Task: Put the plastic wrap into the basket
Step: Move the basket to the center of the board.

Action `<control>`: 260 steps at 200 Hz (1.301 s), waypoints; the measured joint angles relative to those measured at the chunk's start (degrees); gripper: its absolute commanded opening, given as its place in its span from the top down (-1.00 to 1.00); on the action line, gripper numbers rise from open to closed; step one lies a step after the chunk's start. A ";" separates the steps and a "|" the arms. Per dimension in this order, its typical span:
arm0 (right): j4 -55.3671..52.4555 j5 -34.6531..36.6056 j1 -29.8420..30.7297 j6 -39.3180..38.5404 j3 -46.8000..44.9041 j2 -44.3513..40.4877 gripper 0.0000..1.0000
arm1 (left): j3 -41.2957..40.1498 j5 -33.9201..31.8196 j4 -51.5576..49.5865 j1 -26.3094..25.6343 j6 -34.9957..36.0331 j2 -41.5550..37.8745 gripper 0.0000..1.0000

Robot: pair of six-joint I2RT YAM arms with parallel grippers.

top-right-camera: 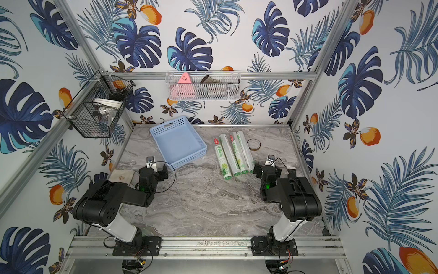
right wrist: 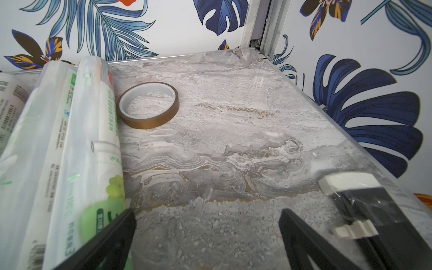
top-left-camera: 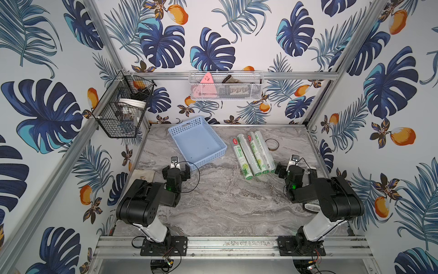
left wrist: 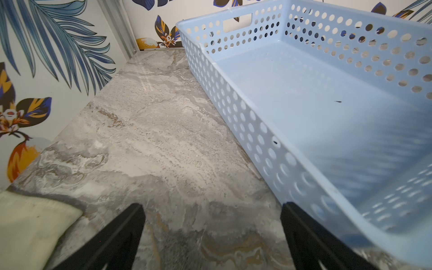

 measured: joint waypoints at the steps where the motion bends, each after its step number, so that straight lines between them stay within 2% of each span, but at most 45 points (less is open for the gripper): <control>1: 0.02 -0.04 0.00 -0.02 0.00 0.00 -1.00 | -0.17 -0.13 0.15 0.00 -0.07 -0.07 -0.98; 71: 6.03 -1.86 0.35 -0.96 -4.94 -0.59 -1.00 | -4.57 -1.42 7.82 0.04 -0.83 -0.92 -0.98; 97: 6.36 -1.79 0.33 -1.05 -5.68 -4.11 -1.00 | -4.85 -1.40 9.09 0.04 -1.20 -0.94 -0.98; 145: -10.62 -0.96 0.28 0.74 0.85 -19.15 -1.00 | -6.73 -0.94 11.41 0.04 -1.16 -1.84 -0.98; 163: -17.49 -1.42 0.28 1.18 1.92 -23.23 -1.00 | -7.23 -0.83 10.36 0.04 -1.16 -5.38 -0.98; 185: -26.64 -2.67 0.28 1.99 4.50 -26.95 -1.00 | -4.20 -2.16 0.39 0.04 -1.62 -16.59 -0.98; 209: -35.98 -3.87 0.28 4.70 8.50 -29.31 -1.00 | 3.63 -5.25 -14.32 0.11 -6.16 -23.39 -0.98; 242: -50.34 -7.37 0.28 11.32 17.07 -30.10 -1.00 | 17.99 -9.92 -41.22 0.96 -19.58 -23.17 -0.98; 260: -56.43 -10.91 0.28 13.55 21.66 -29.51 -1.00 | 26.29 -8.33 -53.83 2.21 -25.03 -19.61 -0.98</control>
